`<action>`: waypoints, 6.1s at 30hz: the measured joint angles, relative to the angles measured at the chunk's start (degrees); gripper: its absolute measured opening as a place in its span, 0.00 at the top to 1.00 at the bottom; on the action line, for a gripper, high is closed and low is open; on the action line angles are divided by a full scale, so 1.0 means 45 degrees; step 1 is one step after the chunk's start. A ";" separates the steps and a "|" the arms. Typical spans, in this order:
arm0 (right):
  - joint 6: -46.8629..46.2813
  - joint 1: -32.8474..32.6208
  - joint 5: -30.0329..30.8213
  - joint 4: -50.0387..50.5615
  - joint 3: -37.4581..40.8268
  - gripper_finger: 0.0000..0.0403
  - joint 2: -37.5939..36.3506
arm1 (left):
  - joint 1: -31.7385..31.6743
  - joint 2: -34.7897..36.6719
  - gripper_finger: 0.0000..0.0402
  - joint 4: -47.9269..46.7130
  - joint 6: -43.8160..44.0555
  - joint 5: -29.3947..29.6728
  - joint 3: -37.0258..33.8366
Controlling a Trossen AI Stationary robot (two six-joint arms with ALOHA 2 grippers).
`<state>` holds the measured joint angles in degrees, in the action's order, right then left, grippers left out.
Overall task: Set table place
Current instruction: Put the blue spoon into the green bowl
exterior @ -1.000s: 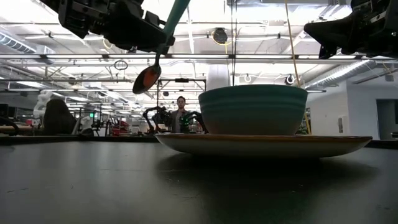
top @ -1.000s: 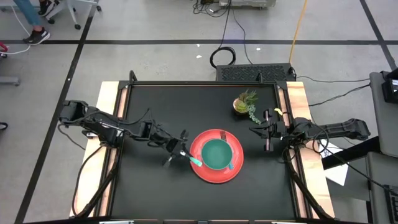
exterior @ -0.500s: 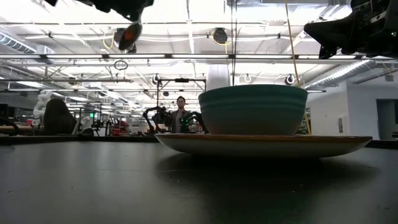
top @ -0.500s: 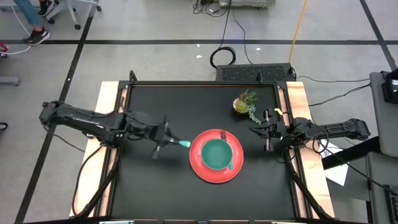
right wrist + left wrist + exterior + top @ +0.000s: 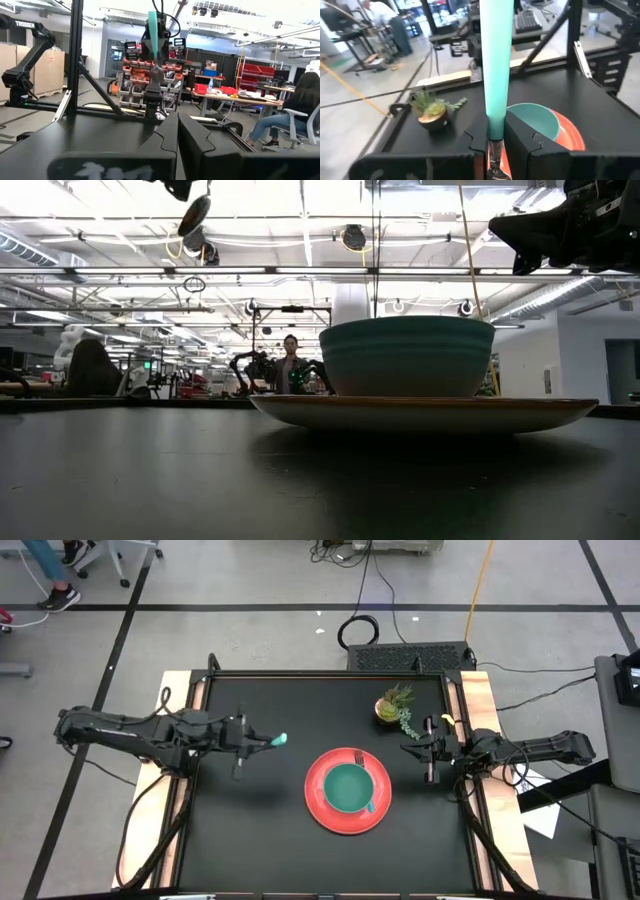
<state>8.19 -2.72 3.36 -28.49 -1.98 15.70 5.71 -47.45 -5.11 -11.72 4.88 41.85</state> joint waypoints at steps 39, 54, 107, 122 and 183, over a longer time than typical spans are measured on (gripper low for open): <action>-0.0005 0.0000 0.0004 0.0010 -0.0004 1.00 0.0003 | -0.0024 0.5172 0.91 0.3745 0.0877 0.0737 -0.5400; 0.0080 0.0000 0.0004 0.0007 -0.0001 1.00 0.0000 | -0.0304 0.5621 0.91 0.4562 0.2010 -0.0839 -0.6693; 0.0092 0.0000 0.0004 0.0005 0.0001 1.00 0.0003 | -0.1742 -0.2601 0.91 1.0965 0.3091 -0.5095 -0.3943; 0.0196 0.0000 0.0004 0.0010 -0.0003 1.00 0.0005 | -0.2792 -0.5843 0.91 1.1805 0.3411 -0.7496 -0.1840; -0.0029 0.0000 0.0004 -0.0459 0.0001 1.00 0.0093 | -0.1483 -1.4927 0.91 0.8608 0.3016 -0.8750 0.6904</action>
<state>8.05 -2.72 3.38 -30.56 -1.98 16.12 -0.96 -114.62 33.63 1.85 -34.50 72.92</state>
